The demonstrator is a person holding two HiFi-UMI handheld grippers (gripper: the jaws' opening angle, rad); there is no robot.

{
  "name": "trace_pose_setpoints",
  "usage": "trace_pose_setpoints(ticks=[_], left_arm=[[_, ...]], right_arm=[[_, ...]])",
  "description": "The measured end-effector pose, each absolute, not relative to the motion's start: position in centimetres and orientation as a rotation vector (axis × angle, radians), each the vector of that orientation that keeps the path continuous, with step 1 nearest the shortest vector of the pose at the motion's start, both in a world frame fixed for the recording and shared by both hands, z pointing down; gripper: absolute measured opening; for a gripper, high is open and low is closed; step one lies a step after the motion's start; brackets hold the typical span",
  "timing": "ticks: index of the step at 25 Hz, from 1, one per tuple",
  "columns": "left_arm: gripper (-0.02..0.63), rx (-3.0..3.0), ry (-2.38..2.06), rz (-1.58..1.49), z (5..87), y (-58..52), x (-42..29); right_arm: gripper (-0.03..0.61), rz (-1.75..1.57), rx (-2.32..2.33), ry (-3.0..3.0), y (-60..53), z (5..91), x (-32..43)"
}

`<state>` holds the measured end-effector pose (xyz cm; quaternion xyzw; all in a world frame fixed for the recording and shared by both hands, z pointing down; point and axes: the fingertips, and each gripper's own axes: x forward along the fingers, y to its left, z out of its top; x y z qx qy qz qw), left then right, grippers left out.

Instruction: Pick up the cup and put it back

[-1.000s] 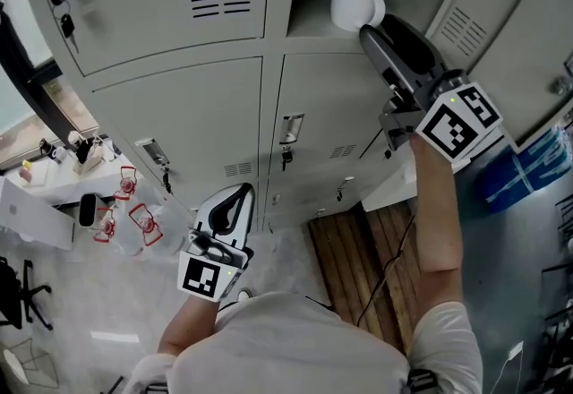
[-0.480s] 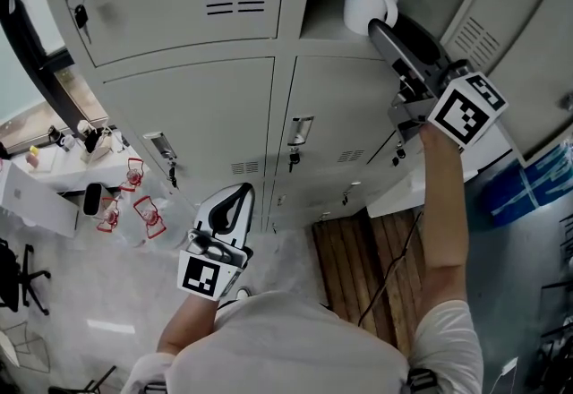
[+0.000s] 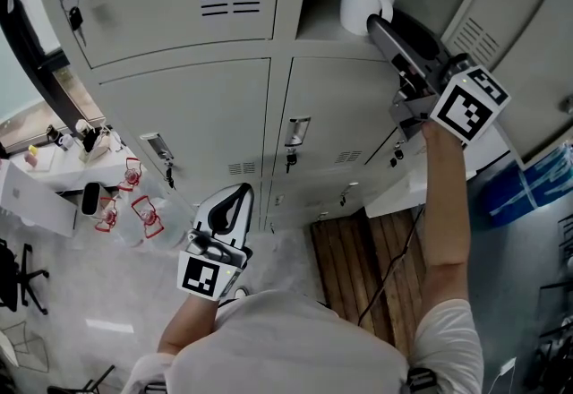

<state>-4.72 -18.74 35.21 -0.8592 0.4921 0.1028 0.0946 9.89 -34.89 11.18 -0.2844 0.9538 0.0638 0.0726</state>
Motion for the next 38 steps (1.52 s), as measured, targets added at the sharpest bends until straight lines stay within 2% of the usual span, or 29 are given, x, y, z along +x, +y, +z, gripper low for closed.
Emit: trace_pose_setpoints(ticks=[19,25,38], left_arm=[[0.021,-2.534,1.469,0.327,34.9,-18.4,-6.1],[0.021,-2.532,1.472,0.334,34.8,-18.3,-6.3],[0.021,-2.553,1.462,0.351,35.1,-18.1,-6.2]], right_arm=[[0.118,0.148,-0.768,2.933,-34.4,11.2,8.3],[0.062,0.121,-0.748,2.951,-34.5,11.1,7.9],[0.054,0.158,-0.717,2.946,-34.0,11.2,7.6]])
